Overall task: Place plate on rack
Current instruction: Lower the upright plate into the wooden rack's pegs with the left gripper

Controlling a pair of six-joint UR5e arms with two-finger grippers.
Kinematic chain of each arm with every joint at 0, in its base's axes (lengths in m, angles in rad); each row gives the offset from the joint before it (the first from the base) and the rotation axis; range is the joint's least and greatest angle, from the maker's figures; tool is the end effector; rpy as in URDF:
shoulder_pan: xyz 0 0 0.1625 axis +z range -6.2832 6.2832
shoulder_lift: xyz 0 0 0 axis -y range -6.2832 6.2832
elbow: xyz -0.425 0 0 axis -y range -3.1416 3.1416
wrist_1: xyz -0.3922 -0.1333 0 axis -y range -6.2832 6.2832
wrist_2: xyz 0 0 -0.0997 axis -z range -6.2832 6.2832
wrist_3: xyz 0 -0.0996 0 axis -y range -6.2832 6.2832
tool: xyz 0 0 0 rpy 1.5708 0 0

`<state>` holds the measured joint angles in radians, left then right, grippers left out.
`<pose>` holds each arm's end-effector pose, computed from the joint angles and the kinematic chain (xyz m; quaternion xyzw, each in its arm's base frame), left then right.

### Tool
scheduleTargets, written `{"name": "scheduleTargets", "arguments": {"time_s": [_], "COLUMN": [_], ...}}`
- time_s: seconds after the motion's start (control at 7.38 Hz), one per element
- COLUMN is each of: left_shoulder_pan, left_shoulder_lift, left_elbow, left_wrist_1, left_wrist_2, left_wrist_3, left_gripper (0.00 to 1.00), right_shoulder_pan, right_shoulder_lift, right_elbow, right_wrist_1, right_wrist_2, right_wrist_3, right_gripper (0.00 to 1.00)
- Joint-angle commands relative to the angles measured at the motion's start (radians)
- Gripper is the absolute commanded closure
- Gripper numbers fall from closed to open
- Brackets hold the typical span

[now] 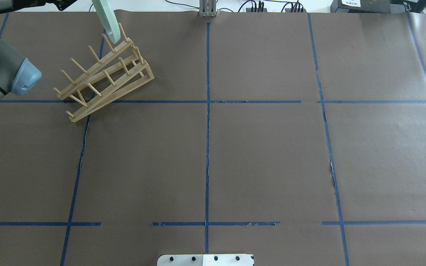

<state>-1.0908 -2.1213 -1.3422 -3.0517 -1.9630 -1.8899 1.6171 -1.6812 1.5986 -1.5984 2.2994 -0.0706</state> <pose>0.2208 -0.6303 0.2824 0.1775 0.7581 -0.2780 0.5626 0.0870 -0.4314 0.7021 -0.0306 -0.3582 0.0083 0.9331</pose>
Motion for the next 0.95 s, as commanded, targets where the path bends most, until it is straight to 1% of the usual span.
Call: {"name": "scheduleTargets", "arguments": {"time_s": [0.0,0.27,0.81], "left_shoulder_pan": [0.029,0.061,0.101], "left_shoulder_lift": [0.001,0.004,0.009], "left_elbow": [0.018,0.032,0.058], "left_wrist_1": [-0.004,-0.004,-0.002], "left_wrist_2": [0.059,0.087,0.088], "left_wrist_3": [0.000,0.002,0.009], "left_gripper": [1.00,1.00,1.00], "right_shoulder_pan": [0.000,0.001,0.001], "right_shoulder_lift": [0.000,0.000,0.000], "right_elbow": [0.000,0.000,0.000], "right_wrist_1": [0.000,0.000,0.000], "right_wrist_2": [0.000,0.000,0.000], "right_wrist_3": [0.000,0.000,0.000], "right_gripper": [0.00,0.00,0.00]}}
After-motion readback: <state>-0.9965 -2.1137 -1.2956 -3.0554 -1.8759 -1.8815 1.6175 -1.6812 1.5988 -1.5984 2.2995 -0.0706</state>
